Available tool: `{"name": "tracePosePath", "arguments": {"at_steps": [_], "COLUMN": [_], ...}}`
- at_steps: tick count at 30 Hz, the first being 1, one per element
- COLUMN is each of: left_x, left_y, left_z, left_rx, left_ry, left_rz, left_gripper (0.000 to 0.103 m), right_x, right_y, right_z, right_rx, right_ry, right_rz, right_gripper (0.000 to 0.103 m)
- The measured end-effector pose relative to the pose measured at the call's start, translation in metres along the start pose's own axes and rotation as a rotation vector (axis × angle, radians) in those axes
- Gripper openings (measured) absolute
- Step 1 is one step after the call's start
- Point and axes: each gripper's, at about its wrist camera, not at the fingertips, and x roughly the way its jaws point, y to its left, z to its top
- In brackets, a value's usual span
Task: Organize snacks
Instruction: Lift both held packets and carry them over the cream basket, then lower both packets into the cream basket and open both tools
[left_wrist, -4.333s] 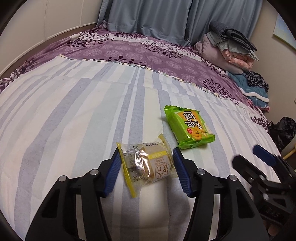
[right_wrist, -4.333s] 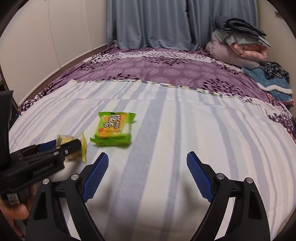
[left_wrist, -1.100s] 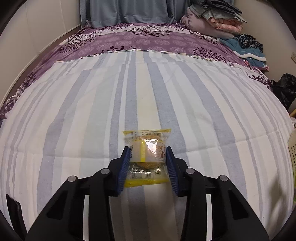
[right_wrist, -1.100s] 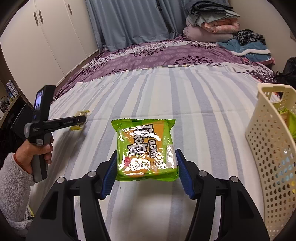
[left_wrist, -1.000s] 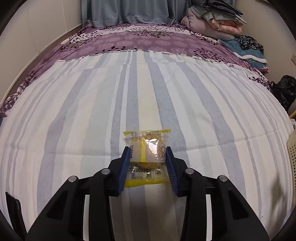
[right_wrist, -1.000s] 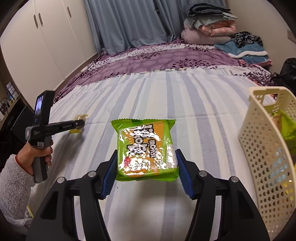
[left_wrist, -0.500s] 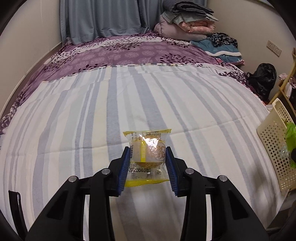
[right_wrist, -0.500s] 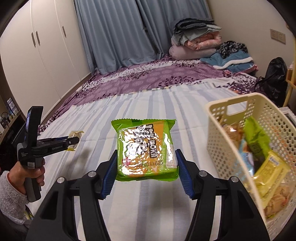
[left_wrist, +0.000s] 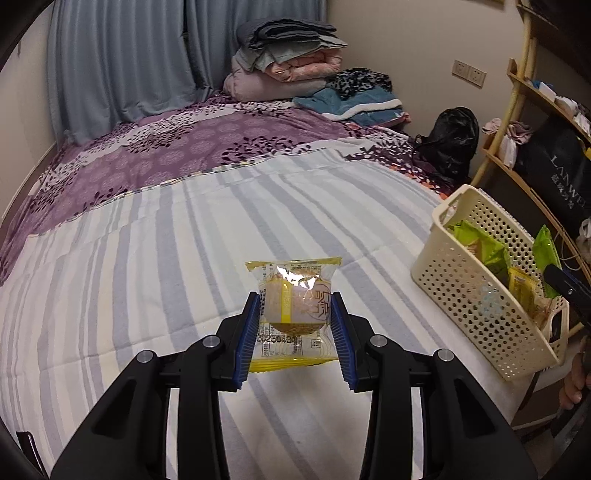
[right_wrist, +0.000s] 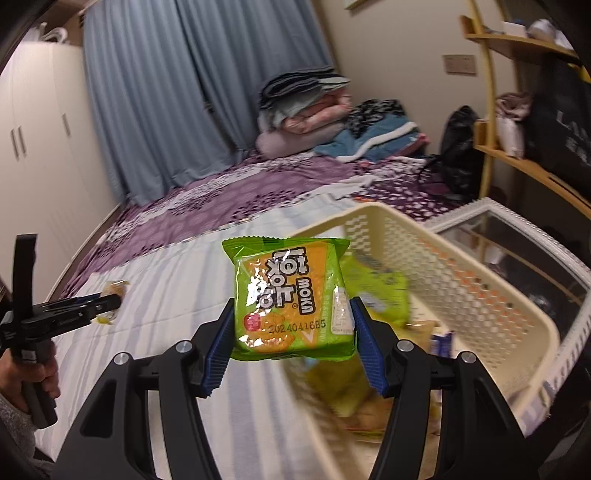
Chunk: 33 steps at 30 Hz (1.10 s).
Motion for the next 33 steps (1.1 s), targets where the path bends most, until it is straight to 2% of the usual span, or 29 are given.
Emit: {"name": "tracePosePath", "arguments": {"at_steps": [9, 21, 28, 33], "left_x": [0.004, 0.012, 0.017, 0.020], "left_y": [-0.060, -0.132, -0.170, -0.199], "left_z": [0.018, 0.034, 0.036, 0.033], "left_rx": [0.097, 0.224, 0.293, 0.354], "left_ry": [-0.011, -0.010, 0.001, 0.019], "left_rz": [-0.107, -0.209, -0.260, -0.320], "left_gripper": [0.039, 0.039, 0.039, 0.039], "right_x": [0.003, -0.002, -0.009, -0.017], "right_y": [-0.056, -0.070, -0.077, -0.078], "right_z": [-0.008, -0.013, -0.013, -0.013], "right_rx": [0.089, 0.109, 0.122, 0.105], "right_ry": [0.032, 0.033, 0.011, -0.022], "right_rz": [-0.116, -0.139, -0.149, -0.180], "right_gripper": [0.060, 0.062, 0.062, 0.066]}}
